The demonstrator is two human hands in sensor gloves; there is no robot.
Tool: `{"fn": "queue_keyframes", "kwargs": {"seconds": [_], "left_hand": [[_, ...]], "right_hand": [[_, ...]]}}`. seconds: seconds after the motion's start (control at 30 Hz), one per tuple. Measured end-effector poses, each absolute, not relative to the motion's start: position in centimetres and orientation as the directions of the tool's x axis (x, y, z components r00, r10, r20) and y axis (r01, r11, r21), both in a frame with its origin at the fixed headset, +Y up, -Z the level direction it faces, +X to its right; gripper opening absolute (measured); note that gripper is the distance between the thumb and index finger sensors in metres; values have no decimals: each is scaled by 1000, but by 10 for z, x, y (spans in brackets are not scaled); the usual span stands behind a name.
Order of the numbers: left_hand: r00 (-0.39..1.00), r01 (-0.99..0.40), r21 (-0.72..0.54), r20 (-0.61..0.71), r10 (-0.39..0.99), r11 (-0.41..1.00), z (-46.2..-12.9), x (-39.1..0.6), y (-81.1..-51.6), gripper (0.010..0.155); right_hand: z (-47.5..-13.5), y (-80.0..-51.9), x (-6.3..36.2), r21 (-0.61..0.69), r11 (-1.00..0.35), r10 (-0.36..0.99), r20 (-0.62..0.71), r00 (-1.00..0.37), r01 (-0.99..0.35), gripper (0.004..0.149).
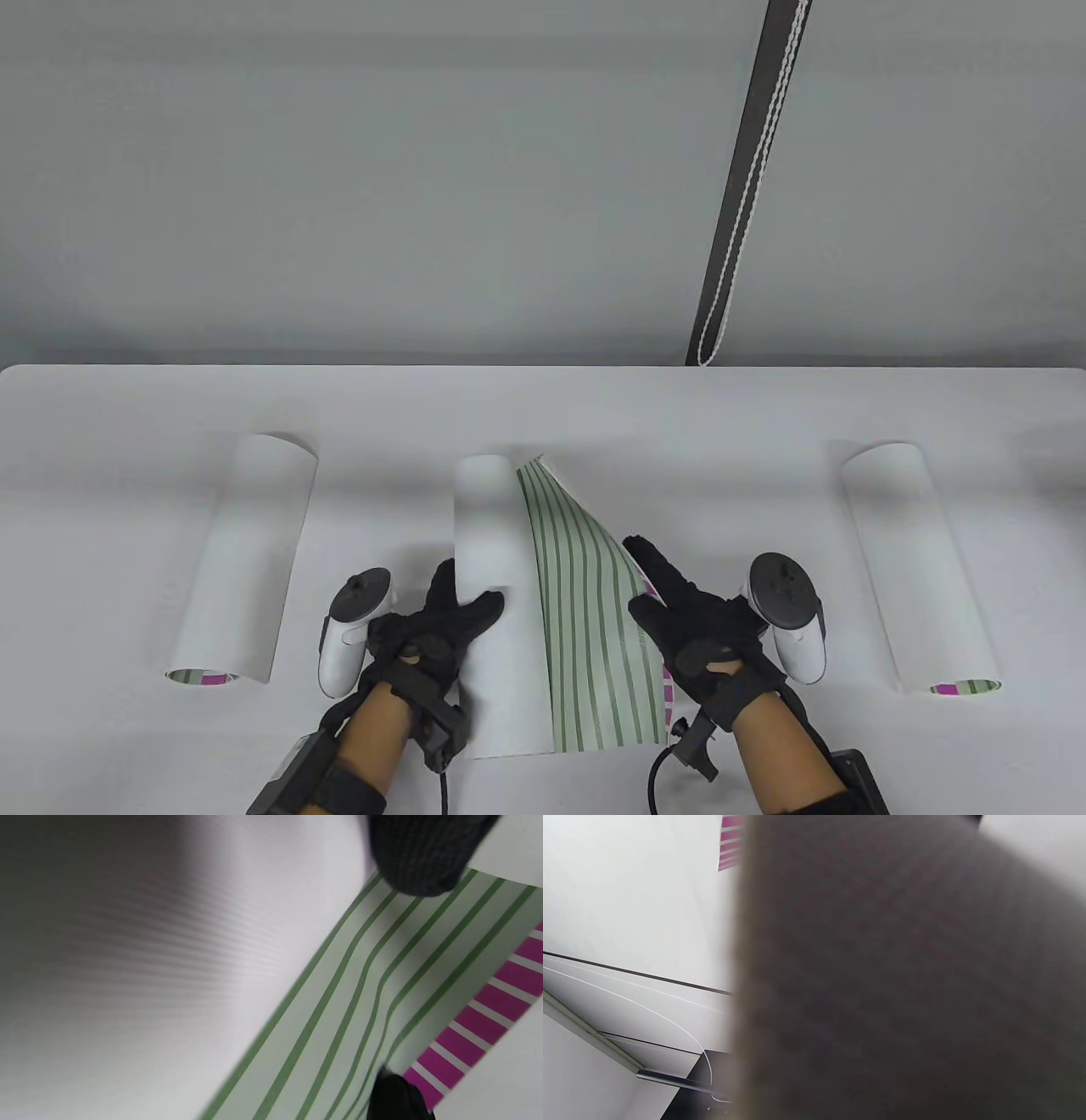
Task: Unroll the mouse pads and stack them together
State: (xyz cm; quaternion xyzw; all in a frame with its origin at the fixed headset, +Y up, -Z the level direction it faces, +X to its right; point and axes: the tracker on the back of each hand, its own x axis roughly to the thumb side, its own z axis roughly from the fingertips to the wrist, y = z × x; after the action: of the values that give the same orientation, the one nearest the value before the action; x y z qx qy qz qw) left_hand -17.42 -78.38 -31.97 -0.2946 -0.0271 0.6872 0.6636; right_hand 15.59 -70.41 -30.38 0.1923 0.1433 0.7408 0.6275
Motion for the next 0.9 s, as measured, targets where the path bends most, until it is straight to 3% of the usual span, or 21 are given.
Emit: {"fn": "queue_keyframes", "kwargs": {"seconds": [0.3,0.53,0.67,0.9], "left_hand": [[-2,-913,-379,-371,929,-153,-325,-192,-784,91],[-33,-859,-460,-387,922,-224,-323,-187,-785,109],[52,-872,-471,-358,932,-132,-323,-186,-782,116],[97,-944,-329,-366,925,-31,-324,-199,-784,97]], "right_hand": [[-309,-702,180,409,-125,991,99,-93,-904,62],[-306,-698,170,422,-140,988,120,-98,-896,62],[-304,-695,168,423,-152,986,130,-106,-893,62],[-306,-695,181,397,-128,989,123,-86,-909,61]]}}
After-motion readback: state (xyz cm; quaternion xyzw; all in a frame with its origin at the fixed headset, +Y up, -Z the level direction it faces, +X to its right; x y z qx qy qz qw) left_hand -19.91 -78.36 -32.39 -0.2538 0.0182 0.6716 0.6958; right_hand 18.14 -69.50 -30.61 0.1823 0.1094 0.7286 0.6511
